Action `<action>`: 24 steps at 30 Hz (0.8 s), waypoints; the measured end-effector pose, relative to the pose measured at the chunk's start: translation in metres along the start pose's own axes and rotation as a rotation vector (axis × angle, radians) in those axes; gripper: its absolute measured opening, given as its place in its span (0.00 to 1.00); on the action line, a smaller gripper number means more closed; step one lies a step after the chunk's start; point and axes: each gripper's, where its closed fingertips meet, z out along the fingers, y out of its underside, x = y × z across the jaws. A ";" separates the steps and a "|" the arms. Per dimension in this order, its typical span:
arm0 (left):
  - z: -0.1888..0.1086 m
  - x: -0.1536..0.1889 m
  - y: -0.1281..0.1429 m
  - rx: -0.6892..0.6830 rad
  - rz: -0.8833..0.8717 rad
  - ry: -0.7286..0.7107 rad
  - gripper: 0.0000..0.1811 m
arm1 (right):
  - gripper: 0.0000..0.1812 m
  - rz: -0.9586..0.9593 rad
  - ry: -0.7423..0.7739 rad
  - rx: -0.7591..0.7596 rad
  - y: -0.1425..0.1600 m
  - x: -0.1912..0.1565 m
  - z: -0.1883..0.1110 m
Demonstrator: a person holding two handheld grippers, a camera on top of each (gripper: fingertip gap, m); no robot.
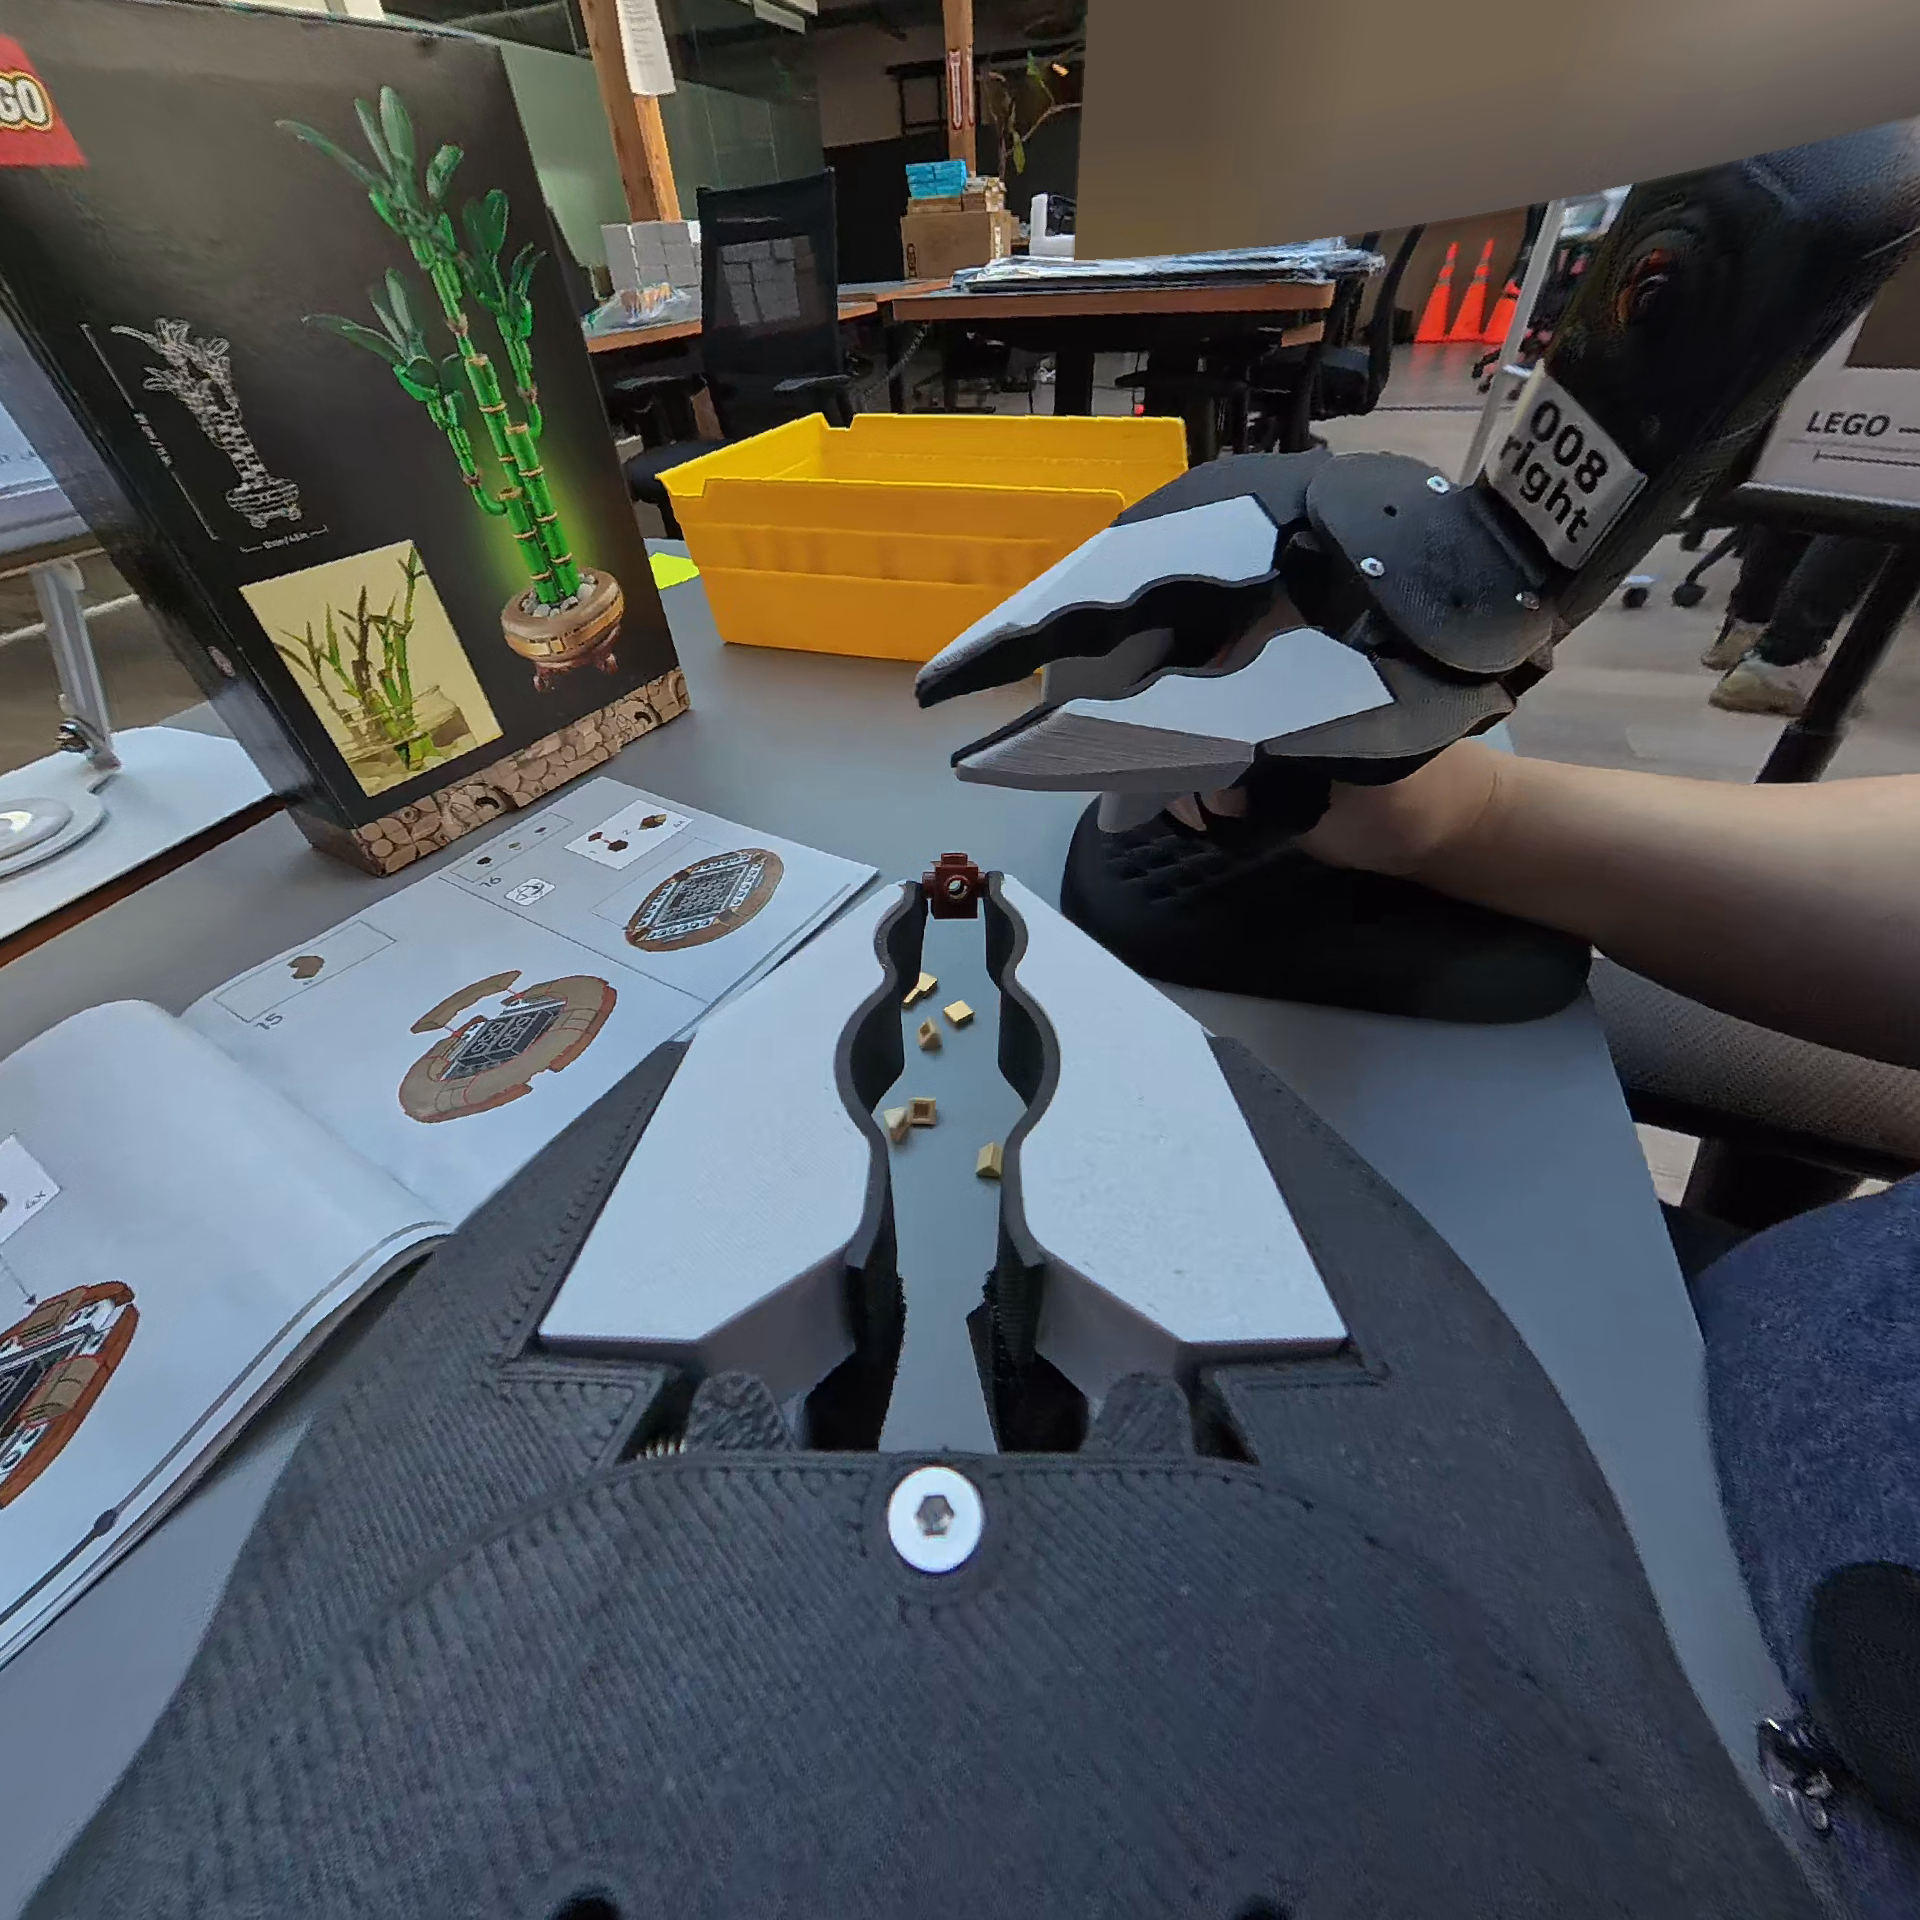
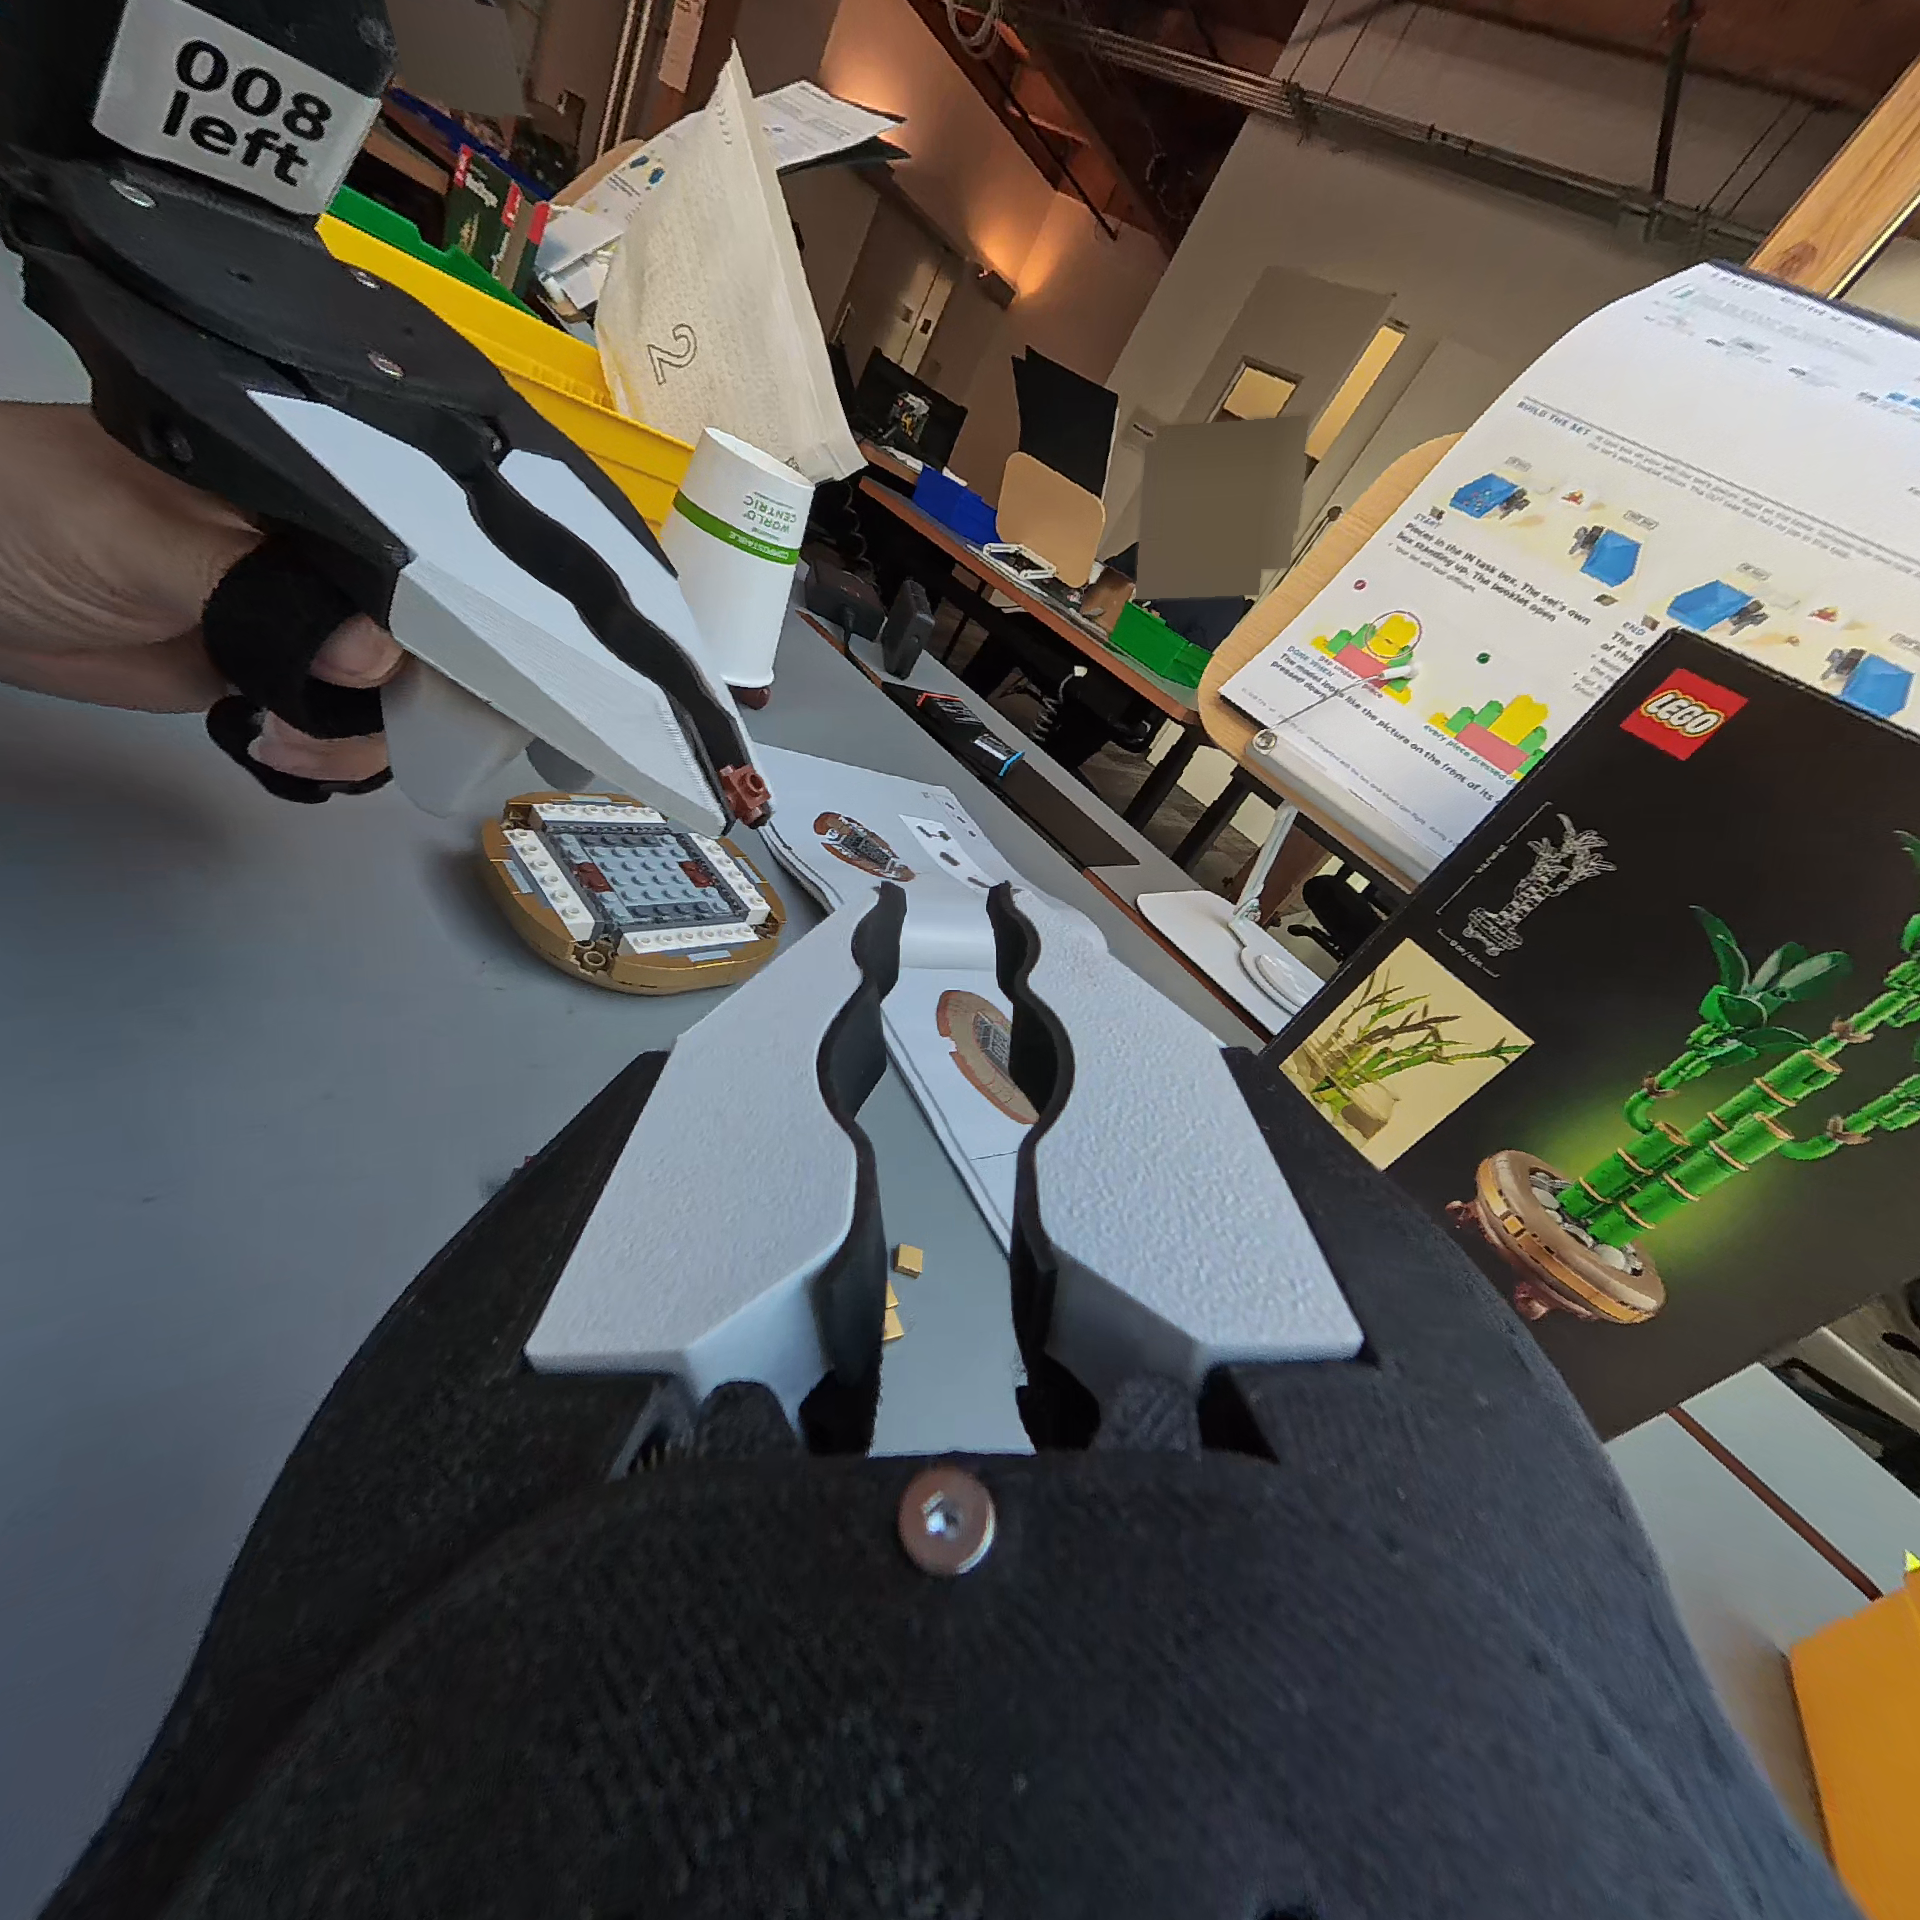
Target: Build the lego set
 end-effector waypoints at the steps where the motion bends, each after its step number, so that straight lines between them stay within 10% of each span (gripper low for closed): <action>1: 0.000 0.006 -0.001 0.021 -0.014 0.042 0.05 | 0.09 -0.006 0.014 0.006 -0.001 0.002 -0.001; 24: -0.028 -0.016 -0.010 0.104 -0.101 0.083 0.05 | 0.07 0.262 0.240 0.034 0.014 0.067 -0.023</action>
